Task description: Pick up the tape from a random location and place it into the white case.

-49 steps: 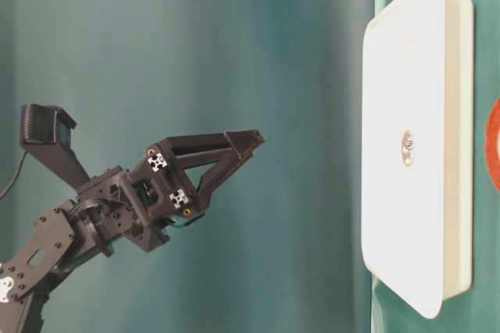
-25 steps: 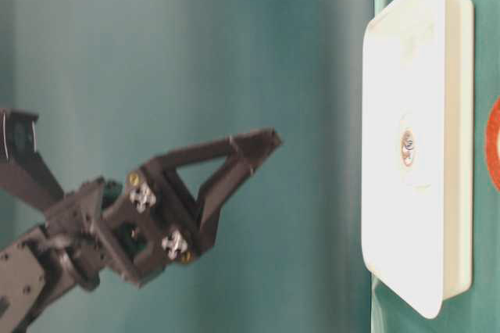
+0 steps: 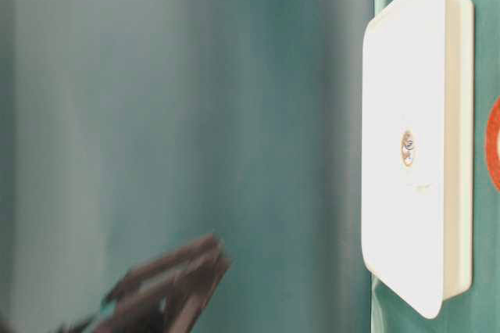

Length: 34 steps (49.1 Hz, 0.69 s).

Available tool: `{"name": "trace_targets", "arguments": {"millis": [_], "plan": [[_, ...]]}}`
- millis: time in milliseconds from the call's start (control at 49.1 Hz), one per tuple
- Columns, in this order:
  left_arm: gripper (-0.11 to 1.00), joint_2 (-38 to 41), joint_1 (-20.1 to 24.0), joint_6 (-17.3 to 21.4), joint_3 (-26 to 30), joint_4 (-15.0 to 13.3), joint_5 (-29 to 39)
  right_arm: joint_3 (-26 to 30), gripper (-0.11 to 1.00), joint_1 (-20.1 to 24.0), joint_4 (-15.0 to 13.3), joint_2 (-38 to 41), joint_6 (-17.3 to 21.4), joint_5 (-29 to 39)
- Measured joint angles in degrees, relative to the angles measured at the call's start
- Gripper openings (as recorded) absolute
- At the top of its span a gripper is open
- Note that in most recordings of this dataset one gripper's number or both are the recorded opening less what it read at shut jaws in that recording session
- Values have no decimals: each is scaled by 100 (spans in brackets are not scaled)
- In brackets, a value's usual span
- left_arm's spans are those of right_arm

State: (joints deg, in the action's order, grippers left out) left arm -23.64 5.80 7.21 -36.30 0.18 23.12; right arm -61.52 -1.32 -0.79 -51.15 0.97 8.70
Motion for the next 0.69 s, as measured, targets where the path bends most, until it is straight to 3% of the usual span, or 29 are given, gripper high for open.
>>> {"name": "trace_targets", "arguments": {"millis": [346, 692], "plan": [[98, -1503, -9, -18, -1248, -35, -545, 0, 91, 0, -9, -97, 9, 141], [98, -2382, -26, -18, -2347, -53, -1239, -237, 91, 0, 9, -229, 18, 105]]}}
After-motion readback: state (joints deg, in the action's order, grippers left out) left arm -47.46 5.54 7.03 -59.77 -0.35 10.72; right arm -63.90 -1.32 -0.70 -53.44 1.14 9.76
